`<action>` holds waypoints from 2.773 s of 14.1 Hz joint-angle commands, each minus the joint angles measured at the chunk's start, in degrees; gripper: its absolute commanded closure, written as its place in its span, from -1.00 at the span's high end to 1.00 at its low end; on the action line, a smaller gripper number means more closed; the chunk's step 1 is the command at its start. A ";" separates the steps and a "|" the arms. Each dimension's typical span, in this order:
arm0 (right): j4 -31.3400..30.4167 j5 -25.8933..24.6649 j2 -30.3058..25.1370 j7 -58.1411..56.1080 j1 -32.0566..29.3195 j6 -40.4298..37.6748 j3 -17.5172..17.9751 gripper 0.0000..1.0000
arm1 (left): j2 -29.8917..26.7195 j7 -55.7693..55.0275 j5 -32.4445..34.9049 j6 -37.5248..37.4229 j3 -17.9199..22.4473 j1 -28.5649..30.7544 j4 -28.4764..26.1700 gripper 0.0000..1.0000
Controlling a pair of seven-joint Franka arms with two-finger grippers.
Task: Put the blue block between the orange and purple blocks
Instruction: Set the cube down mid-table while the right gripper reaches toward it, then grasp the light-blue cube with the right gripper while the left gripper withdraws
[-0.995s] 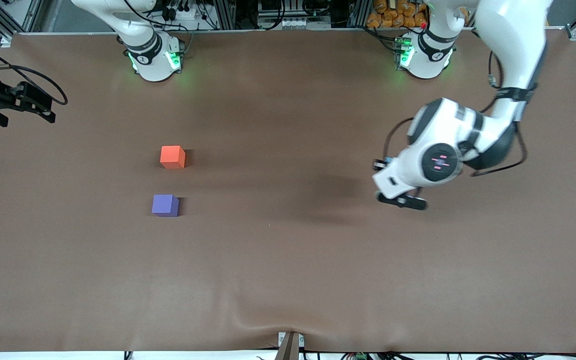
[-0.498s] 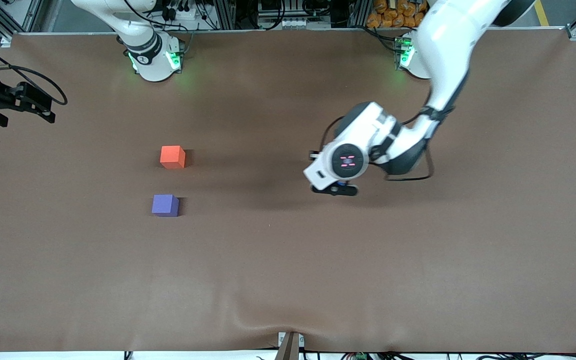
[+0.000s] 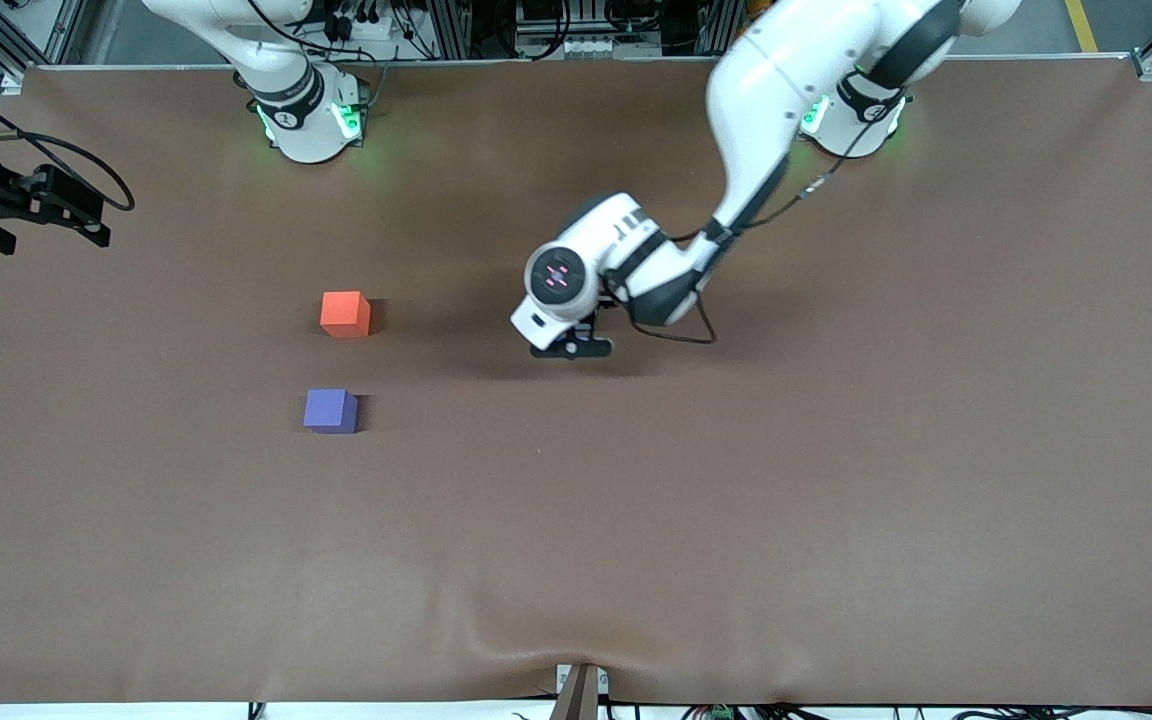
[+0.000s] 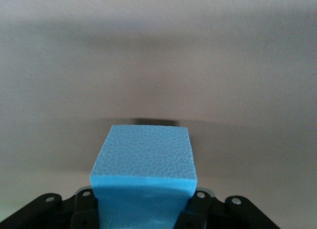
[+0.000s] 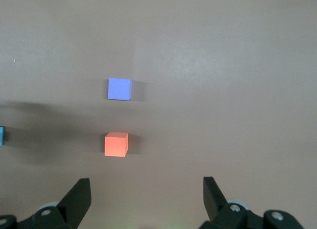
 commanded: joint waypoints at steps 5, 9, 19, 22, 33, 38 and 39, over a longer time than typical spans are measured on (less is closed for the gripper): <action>-0.99 1.01 -0.81 0.65 -0.08 0.75 -0.20 1.00 | 1.05 0.47 0.06 1.30 3.23 -3.74 1.59 1.00; -0.38 0.40 -0.28 0.30 0.09 0.83 -0.20 1.00 | -4.74 0.46 -0.46 -0.10 3.23 -0.94 1.50 1.00; -4.67 4.33 6.22 16.26 12.64 3.63 -0.02 1.00 | -24.87 8.70 4.19 -15.13 3.58 18.20 -0.07 1.00; -12.48 10.92 6.31 21.36 18.35 14.33 -0.02 1.00 | -29.00 18.10 4.28 -16.37 3.49 26.99 -2.70 1.00; -11.72 10.50 31.08 42.11 41.22 43.62 -0.29 1.00 | -43.42 51.67 4.28 -20.23 7.33 39.15 -12.56 1.00; -13.20 9.97 32.33 47.04 44.56 44.78 -0.20 1.00 | -47.46 60.32 4.02 -24.88 15.52 36.26 -11.95 1.00; -13.30 9.97 32.41 48.01 46.05 45.13 -0.20 1.00 | -48.34 59.62 3.76 -25.50 16.14 35.55 -11.94 1.00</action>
